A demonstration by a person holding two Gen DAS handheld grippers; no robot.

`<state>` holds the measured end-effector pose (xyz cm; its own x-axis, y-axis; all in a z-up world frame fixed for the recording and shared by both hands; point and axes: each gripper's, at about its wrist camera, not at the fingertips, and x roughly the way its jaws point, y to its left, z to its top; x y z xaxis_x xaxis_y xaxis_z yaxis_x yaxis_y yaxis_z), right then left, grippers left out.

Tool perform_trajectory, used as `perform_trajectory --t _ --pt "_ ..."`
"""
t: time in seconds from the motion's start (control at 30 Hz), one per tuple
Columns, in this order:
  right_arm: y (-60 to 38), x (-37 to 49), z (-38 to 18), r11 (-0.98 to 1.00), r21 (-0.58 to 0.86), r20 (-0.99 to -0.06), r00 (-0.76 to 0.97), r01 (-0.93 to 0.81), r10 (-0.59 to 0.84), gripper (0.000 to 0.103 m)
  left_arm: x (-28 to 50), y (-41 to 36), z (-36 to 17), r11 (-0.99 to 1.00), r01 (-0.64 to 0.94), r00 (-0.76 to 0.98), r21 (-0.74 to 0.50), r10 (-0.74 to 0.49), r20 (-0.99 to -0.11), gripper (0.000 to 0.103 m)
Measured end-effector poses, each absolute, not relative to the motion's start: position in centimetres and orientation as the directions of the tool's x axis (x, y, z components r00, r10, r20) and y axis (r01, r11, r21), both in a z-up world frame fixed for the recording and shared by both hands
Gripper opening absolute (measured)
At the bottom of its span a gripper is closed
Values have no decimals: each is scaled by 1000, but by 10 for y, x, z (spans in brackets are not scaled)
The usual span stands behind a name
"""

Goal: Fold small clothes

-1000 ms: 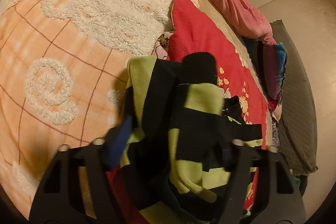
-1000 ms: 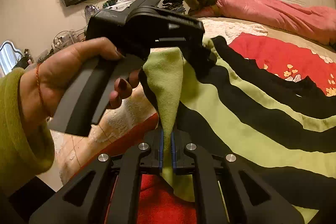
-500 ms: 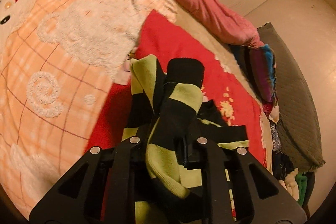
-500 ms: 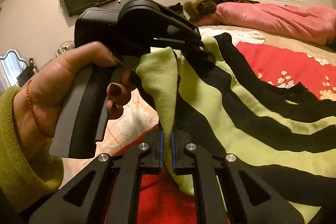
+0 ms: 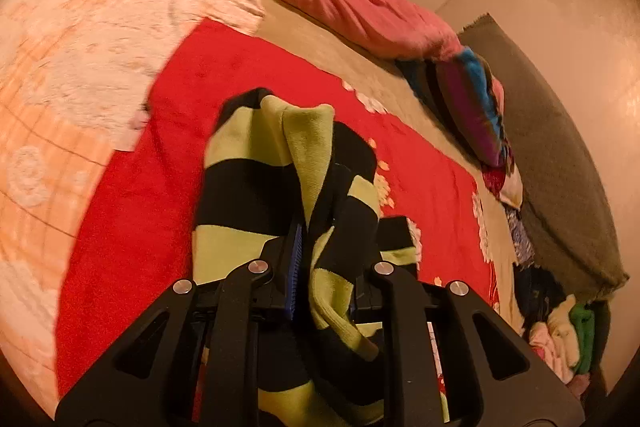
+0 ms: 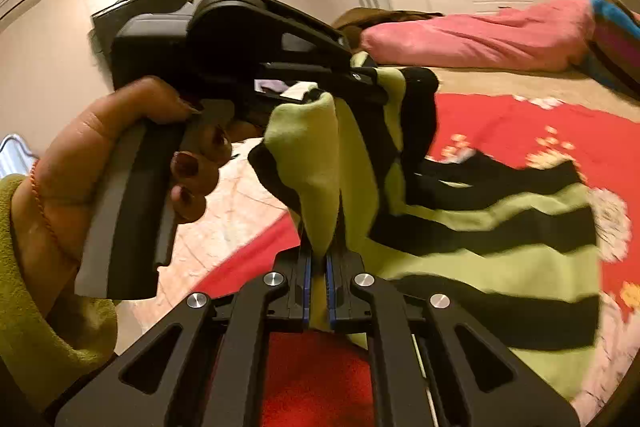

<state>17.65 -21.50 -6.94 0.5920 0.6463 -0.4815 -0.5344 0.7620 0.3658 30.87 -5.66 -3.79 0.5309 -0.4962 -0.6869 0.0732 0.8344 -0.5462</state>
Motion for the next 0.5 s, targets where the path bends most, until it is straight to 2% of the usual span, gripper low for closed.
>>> perform_trajectory --t 0.3,0.4,0.5 --pt "-288 168 -98 795 468 -529 598 -386 602 5 301 -159 -60 859 155 440 -488 -502 -745 13" --pt "-302 163 -110 792 498 -550 577 -354 604 5 292 -174 -67 855 184 419 -484 -514 -748 14" --pt "-308 157 -119 797 494 -571 563 -347 598 6 282 -172 -73 841 191 414 -507 -537 -735 19"
